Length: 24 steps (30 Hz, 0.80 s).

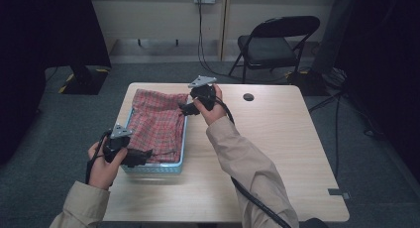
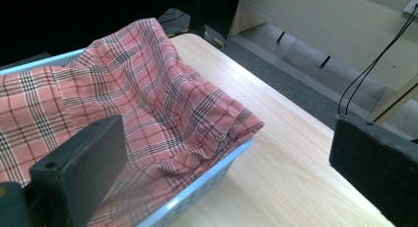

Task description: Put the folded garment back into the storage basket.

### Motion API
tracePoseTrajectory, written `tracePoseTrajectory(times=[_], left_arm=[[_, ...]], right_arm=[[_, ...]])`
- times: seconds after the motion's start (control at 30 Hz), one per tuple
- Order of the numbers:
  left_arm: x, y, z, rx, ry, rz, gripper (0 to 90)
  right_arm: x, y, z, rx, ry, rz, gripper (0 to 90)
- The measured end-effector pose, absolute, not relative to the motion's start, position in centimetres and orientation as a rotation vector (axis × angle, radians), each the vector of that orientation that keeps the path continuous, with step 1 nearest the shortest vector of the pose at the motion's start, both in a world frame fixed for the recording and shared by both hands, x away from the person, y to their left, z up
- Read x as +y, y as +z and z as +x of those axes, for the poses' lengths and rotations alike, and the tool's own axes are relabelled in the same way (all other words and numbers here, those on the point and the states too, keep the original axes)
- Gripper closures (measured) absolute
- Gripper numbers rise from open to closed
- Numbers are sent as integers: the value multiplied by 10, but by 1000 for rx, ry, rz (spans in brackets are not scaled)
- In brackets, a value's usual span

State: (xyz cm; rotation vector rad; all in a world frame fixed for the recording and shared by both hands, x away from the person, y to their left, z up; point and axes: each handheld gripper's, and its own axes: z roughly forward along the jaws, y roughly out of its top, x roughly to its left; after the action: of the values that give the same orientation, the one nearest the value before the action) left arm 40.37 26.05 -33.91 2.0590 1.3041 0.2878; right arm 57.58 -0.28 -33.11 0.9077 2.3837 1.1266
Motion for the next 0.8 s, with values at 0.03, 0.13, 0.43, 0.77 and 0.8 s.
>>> tracePoseTrajectory(times=[0.03,0.13,0.43,0.77,0.8], left_arm=[[260,-339,404,1304,289,2058,48],[258,-339,404,1301,290,2060,48],[251,-338,404,1286,284,2063,47],[245,-335,404,1278,287,2050,47],[244,-335,405,1275,286,2053,47]], right_arm=[[-3,-331,576,2384,1129,911,1],[-6,-330,575,2378,1137,911,0],[-15,-327,571,2387,1154,910,0],[-29,-326,565,2391,1171,927,0],[-31,-326,565,2390,1168,923,0]])
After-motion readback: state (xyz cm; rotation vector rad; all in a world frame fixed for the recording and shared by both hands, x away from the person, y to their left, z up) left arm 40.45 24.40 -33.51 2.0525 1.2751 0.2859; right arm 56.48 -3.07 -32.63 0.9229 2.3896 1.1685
